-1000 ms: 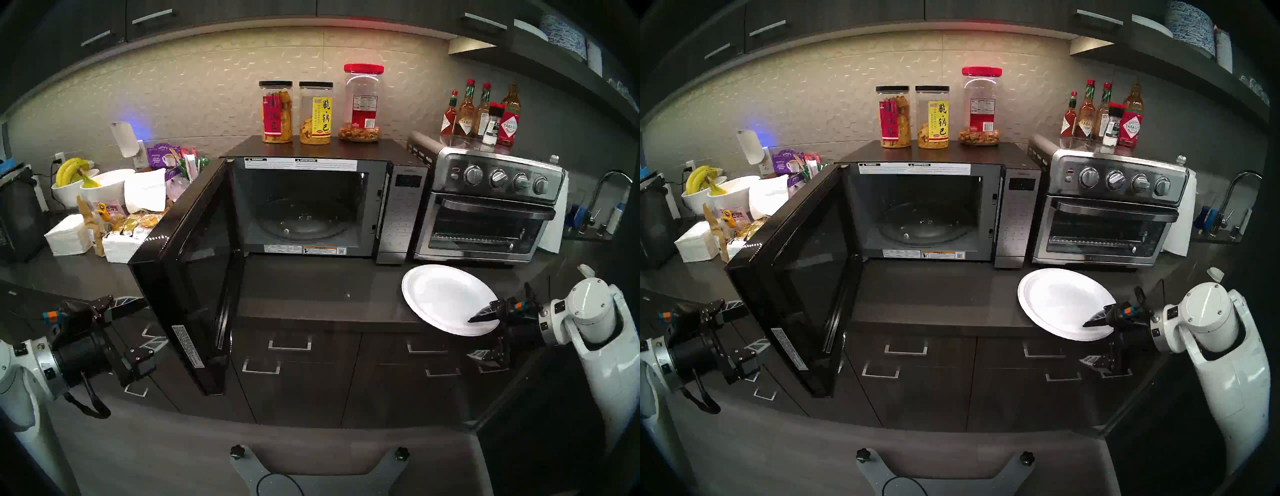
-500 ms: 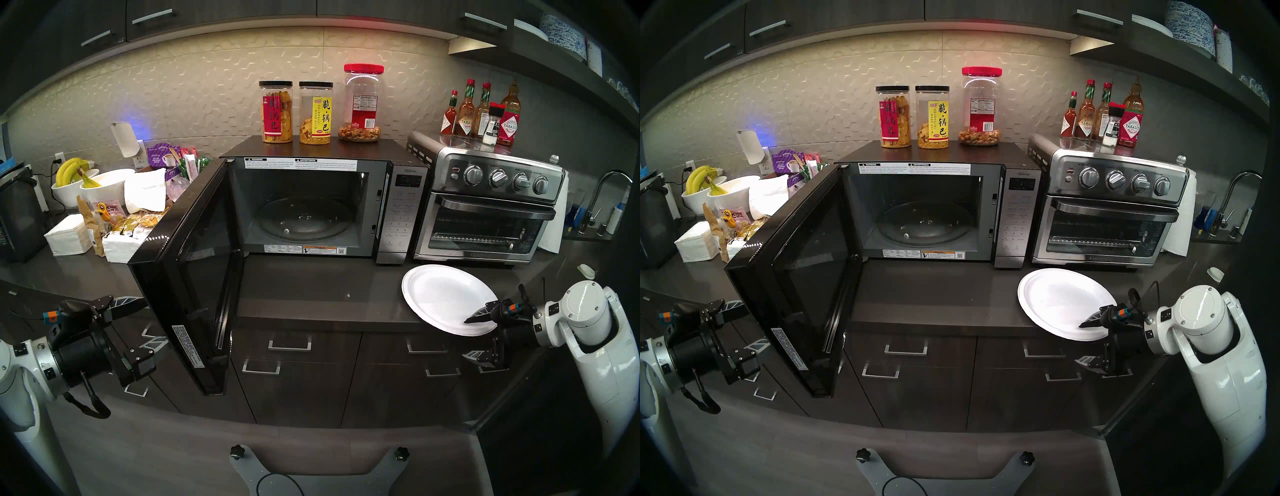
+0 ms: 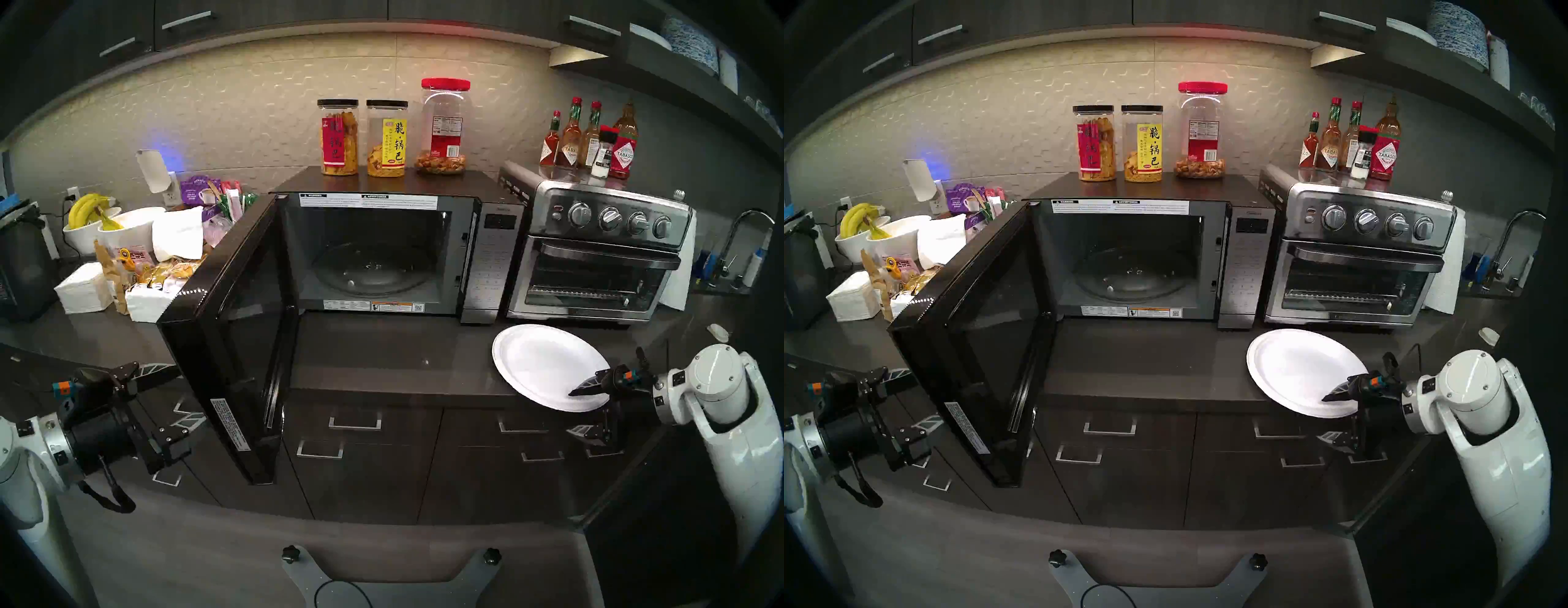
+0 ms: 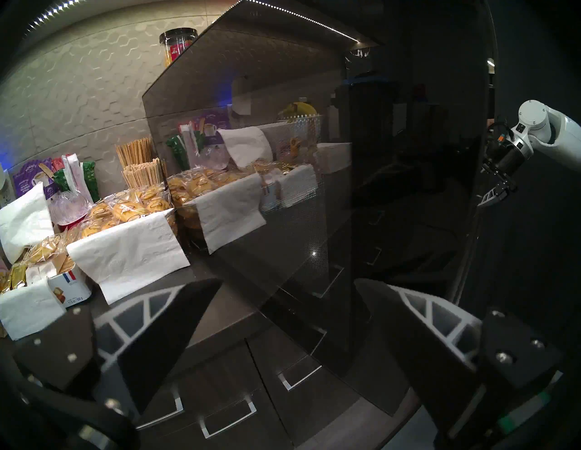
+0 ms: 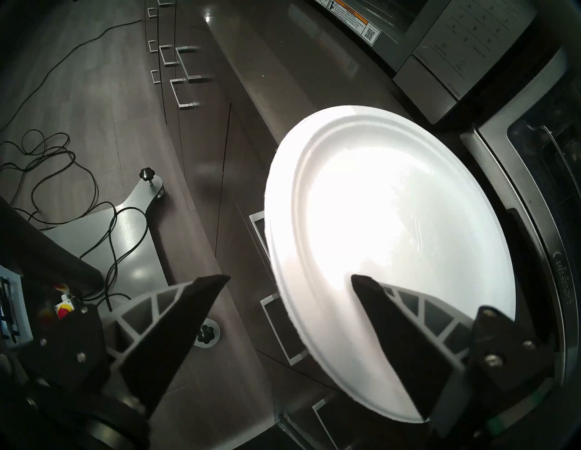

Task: Open the microwave, put the plate inside, and close the door

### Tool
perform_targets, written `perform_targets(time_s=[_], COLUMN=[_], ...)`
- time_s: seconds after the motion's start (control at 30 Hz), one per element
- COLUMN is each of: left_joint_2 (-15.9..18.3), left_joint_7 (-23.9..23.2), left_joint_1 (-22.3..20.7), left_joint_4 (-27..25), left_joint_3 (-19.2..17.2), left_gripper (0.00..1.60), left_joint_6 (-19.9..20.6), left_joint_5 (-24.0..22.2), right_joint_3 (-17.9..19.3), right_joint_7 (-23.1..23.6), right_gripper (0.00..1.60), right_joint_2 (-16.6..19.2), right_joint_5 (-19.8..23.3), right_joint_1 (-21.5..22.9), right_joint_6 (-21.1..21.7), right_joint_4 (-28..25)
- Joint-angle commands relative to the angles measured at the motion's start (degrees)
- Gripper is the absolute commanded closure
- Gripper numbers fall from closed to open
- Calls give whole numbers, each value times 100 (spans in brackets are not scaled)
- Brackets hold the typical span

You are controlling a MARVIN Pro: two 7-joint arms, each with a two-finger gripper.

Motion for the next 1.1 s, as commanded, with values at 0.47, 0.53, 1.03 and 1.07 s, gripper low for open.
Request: perform_targets(time_s=[0.47,0.53,1.03,1.07], left_joint_2=[14,14,14,14], left_joint_7=[-40,-40,-40,-40], left_joint_1=[15,15,15,15], left_joint_4=[-53,-53,-53,-53], left_joint_3=[-2,-2,-1,-1], left_gripper=[0,0,0,0], left_joint_6=[10,10,9,9], left_joint_5=[-24,-24,-24,-24], right_joint_3=[35,39,324,372], right_joint_7=[-33,-36,172,229], right_gripper=[102,108,160,160], right_joint_2=[2,0,14,15], right_joint_5=[5,8,163,189], right_joint_1=[31,27,-60,-75], right_joint_6=[-49,-59,-156,-171], right_joint_4=[-37,-36,-134,-151])
